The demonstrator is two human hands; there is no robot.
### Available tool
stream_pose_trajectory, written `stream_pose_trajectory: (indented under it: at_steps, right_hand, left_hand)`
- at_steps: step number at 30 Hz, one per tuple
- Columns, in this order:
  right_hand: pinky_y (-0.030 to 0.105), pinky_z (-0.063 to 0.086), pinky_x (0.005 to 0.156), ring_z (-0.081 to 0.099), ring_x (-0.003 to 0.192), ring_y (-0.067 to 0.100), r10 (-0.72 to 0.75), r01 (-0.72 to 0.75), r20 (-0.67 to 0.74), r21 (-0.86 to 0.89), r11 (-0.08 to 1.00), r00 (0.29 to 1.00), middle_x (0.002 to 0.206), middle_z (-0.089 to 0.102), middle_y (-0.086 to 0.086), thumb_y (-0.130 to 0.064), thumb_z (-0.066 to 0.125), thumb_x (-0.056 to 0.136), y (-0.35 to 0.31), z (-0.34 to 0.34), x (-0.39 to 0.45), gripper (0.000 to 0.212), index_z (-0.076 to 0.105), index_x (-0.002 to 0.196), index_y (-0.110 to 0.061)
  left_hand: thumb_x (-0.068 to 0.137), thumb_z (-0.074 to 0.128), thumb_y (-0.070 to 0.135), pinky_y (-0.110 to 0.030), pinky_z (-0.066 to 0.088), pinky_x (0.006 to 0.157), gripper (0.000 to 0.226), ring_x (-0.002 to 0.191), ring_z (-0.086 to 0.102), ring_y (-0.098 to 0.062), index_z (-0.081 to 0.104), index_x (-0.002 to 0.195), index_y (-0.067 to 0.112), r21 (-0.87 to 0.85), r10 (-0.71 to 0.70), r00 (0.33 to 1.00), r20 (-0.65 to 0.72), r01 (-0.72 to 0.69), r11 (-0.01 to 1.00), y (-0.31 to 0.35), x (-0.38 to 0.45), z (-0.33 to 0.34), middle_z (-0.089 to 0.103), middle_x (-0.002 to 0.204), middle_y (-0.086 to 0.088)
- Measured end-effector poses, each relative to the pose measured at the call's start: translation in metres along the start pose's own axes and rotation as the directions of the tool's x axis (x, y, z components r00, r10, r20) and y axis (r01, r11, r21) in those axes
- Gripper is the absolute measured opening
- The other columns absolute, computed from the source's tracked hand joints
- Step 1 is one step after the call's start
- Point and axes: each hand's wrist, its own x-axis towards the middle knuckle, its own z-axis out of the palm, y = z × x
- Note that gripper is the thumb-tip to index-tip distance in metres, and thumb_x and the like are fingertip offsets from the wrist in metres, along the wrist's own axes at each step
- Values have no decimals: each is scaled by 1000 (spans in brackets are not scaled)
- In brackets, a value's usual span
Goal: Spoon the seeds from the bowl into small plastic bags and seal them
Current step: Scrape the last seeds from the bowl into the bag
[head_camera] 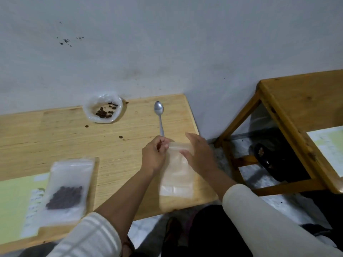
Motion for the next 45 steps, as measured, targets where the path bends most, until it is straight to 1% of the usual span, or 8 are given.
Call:
stream_pose_trajectory:
  at_steps: [4,6,10,16,22,30,36,45]
  right_hand:
    - [28,46,68,65,76,29,-56,67,-81,148,987,995,82,70,12,-15,60,81,-37,-18,27,15,68,89,-5]
    - [27,46,65,63,70,23,4,23,-100,265,964,995,72,67,3,-16,63,82,-59,-23,33,9,69,83,-9]
    - [27,50,69,60,68,9,116,-121,47,586,801,992,69,63,-7,-17,67,83,-103,-26,41,9,66,77,-24]
    - [15,49,66,62,70,-1,23,-200,222,825,529,975,74,71,-10,-11,60,89,-171,-17,45,10,69,91,-13]
    - [13,49,68,64,73,-5,42,-164,170,811,561,985,86,71,-3,-7,64,85,-213,3,54,16,70,99,-12]
    - [19,50,70,63,71,-1,45,-25,-20,577,816,999,74,68,-9,-11,65,84,-250,31,57,15,64,79,-25]
    - [9,49,70,62,78,-9,-122,186,-165,468,864,979,81,64,-15,-5,61,86,-277,41,51,19,65,101,-16]
    - [10,47,58,58,59,1,84,5,-154,502,865,984,66,65,-1,-1,61,81,-301,59,53,19,72,85,-16]
  left_hand:
    - [86,62,12,-3,40,70,13,83,60,-6,65,94,22,-13,82,987,-141,-85,996,19,8,-35,64,86,13]
    - [83,67,17,-3,41,73,22,86,58,-4,64,104,22,-27,110,948,-298,-123,992,26,8,-53,62,94,11]
    - [83,69,20,-3,41,67,24,78,58,3,60,106,23,-147,49,916,-399,-117,982,42,-3,-85,62,89,9]
    - [86,66,19,1,40,70,25,82,58,16,63,111,23,-258,39,929,-368,-143,956,36,-12,-122,66,95,14]
    - [90,60,21,1,40,75,23,86,58,18,65,111,28,-302,31,936,-350,-144,942,27,-9,-168,66,94,21]
    - [84,69,22,-14,52,74,18,76,67,1,71,101,23,-414,-50,938,-343,-103,905,15,-2,-209,71,81,11]
    - [85,68,21,-23,54,75,12,76,70,-8,72,94,26,-431,-54,945,-322,-96,897,5,2,-230,73,77,7]
    - [85,63,17,-2,42,60,13,60,61,3,71,96,16,-156,70,935,-348,-132,979,-10,3,-261,67,66,8]
